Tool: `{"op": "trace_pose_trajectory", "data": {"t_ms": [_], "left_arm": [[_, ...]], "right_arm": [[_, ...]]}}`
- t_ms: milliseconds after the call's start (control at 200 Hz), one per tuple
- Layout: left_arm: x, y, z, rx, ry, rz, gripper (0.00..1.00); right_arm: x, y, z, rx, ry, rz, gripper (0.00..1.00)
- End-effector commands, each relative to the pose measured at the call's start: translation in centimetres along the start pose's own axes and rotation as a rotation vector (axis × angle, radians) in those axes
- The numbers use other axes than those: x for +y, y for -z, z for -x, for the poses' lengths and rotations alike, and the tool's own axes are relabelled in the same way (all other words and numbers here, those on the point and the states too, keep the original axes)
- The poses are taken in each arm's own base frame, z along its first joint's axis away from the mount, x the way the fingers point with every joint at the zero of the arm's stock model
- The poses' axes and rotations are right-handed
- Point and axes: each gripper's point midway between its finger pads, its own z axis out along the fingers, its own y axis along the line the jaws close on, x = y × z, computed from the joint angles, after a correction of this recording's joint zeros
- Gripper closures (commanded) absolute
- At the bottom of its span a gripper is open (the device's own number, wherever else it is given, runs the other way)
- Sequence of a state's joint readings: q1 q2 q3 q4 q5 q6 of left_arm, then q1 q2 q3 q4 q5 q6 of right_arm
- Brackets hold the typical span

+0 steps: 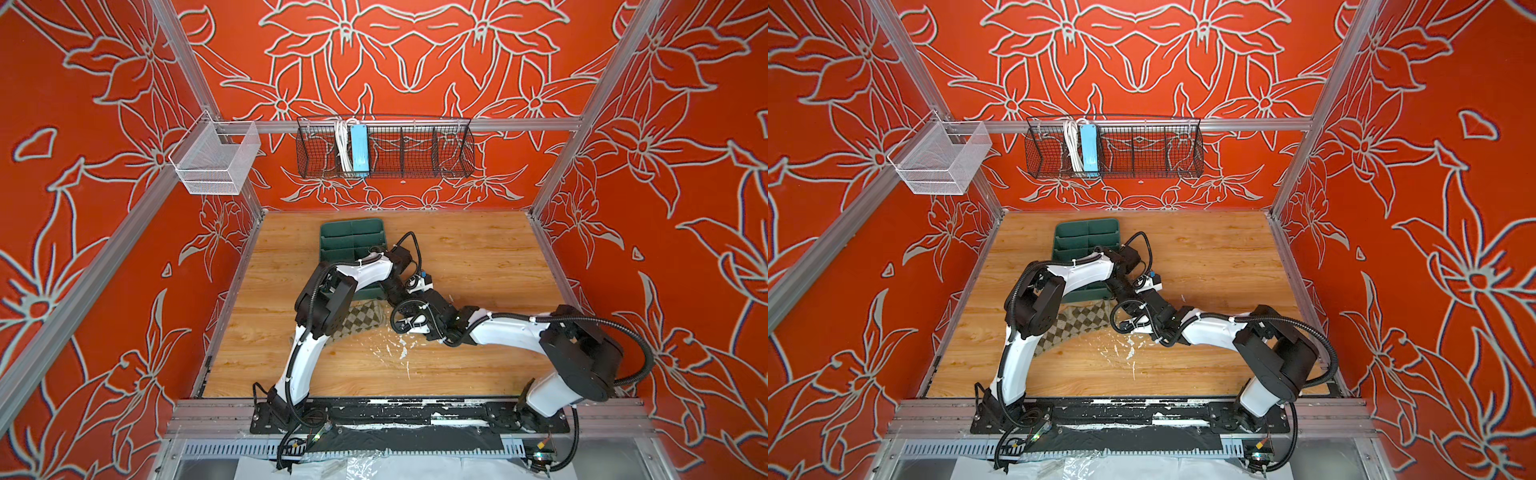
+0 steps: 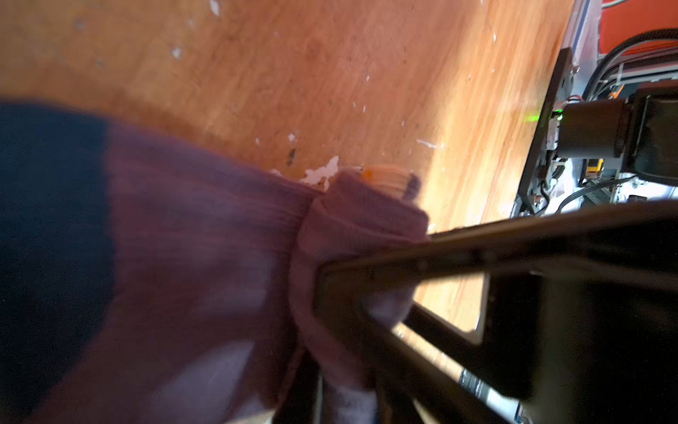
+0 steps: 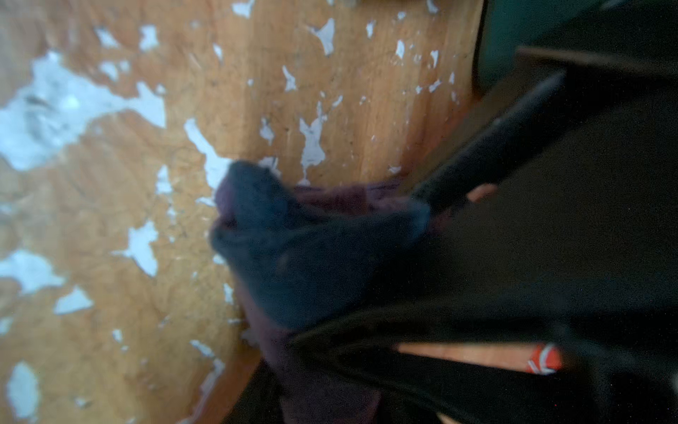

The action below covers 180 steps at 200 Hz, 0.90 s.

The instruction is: Roll the socks

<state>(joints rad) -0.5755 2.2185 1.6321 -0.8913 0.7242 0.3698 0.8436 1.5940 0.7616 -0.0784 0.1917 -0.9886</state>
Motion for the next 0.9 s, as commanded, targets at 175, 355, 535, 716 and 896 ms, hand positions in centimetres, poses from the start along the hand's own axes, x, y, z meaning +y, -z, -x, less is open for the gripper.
{"op": "trace_pose_trajectory", "data": {"t_ms": [175, 355, 535, 716, 896], "left_arm": [[-1.8, 1.6, -1.1, 0.008, -0.043, 0.051, 0.76], [-4.0, 5.7, 0.7, -0.103, -0.142, 0.149, 0.62], [-4.5, 10.9, 1.5, -0.218, -0.199, 0.322, 0.57], [-5.5, 19.6, 2.1, -0.472, -0.229, 0.567, 0.57], [-9.7, 27.2, -0.6, -0.689, -0.403, 0.812, 0.4]], "right_arm": [[4.0, 2.1, -0.5, 0.027, -0.035, 0.279, 0.97], [7.3, 4.0, -1.8, 0.068, -0.13, 0.455, 1.0], [9.6, 5.5, -1.5, 0.043, -0.199, 0.597, 1.0], [9.8, 6.7, -0.6, -0.026, -0.289, 0.713, 1.0], [8.9, 6.7, 0.1, -0.048, -0.431, 0.878, 1.0]]}}
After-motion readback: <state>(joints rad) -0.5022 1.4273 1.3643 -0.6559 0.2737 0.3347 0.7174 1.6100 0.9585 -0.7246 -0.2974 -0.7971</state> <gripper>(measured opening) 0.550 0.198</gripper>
